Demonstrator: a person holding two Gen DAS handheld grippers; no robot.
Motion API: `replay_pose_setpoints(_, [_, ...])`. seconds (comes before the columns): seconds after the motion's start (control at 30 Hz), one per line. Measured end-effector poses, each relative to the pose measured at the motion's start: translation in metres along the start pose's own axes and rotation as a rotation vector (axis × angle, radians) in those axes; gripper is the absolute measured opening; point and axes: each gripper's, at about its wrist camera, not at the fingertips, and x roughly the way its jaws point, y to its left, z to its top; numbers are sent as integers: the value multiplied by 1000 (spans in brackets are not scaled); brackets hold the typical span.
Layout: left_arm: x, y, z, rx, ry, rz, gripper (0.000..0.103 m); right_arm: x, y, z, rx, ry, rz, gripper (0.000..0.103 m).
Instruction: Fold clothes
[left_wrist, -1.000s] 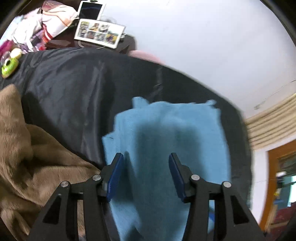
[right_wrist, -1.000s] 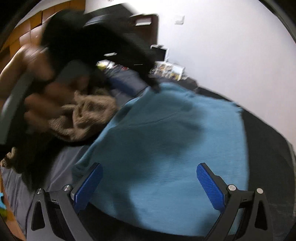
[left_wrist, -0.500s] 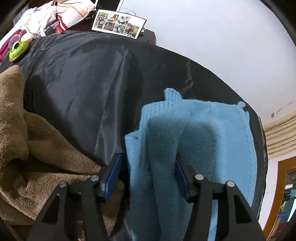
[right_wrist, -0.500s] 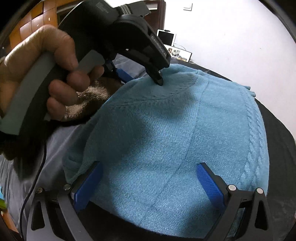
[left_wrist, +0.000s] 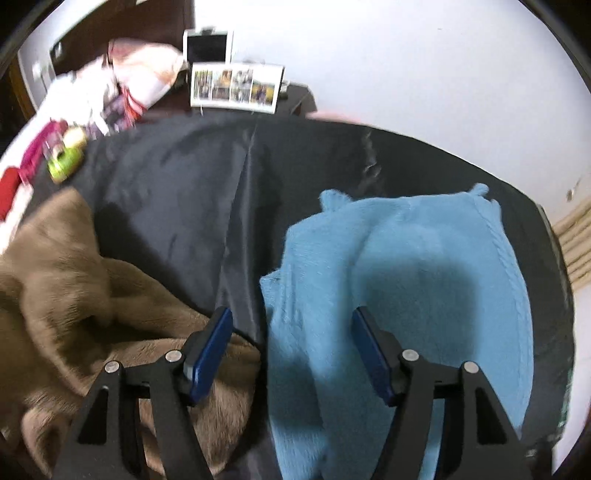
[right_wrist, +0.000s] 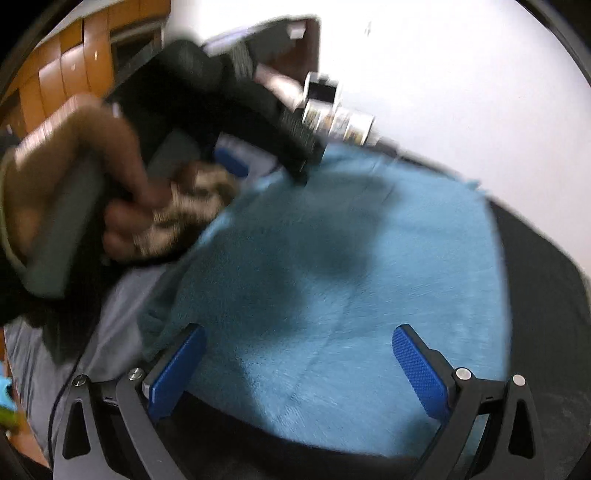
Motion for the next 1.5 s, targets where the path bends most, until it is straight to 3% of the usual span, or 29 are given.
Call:
replay_pose_setpoints(0.2, [-22,-23,-16,63,-38,-8,72,-30,-24,-8,66,-71,-110,103])
replay_pose_setpoints(0.43, [-18,-43,-12,107,-30,10,75,-34,-71,-11,219,-29,-157,103])
replay_pose_setpoints(0.63, [-16,-43,-13,101,-5,13,78,-29,-80,-6,258,-12,-172,103])
replay_pose_setpoints(1.2, [11,-32,-14,101,61,-29,83,-21,-113,-2,394,11,-91,103])
replay_pose_setpoints(1.5, [25,-2,-10,-3,127,-198,86,-3,-158,13,525,45,54,103])
